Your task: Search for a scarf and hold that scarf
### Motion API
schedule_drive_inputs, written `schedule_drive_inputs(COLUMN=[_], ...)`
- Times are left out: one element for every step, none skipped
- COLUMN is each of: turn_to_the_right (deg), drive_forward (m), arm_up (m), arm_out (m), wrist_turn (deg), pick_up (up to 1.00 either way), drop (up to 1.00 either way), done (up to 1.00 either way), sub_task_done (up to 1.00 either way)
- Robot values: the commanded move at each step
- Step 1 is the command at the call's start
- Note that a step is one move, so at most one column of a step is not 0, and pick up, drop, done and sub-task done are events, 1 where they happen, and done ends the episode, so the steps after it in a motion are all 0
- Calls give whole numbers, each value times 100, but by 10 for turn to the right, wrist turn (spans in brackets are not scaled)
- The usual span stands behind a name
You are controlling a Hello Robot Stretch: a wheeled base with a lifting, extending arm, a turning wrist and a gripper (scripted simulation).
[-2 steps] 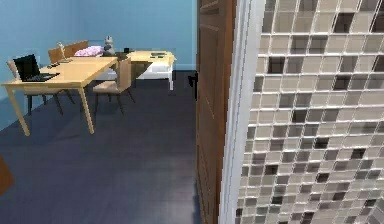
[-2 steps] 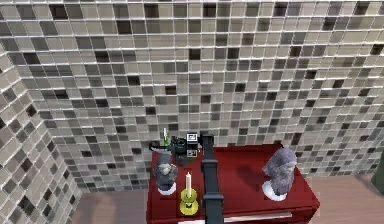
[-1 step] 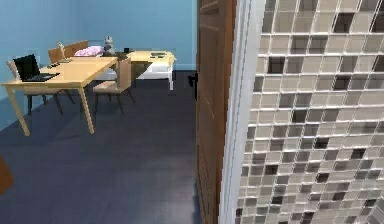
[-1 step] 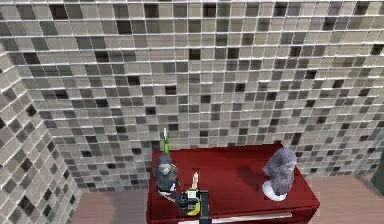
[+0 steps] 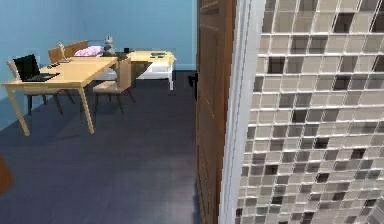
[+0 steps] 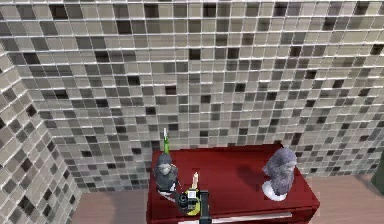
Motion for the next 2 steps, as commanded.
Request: schedule_drive_inputs(turn_to_the_right=[0, 0], drive_forward=[0, 0], arm_up=[10, 0], arm_out=[0, 0], wrist_turn=[0, 0], pick_up=[0, 0], drop=[0, 0], done=[0, 100], sub_task_done=[0, 0])
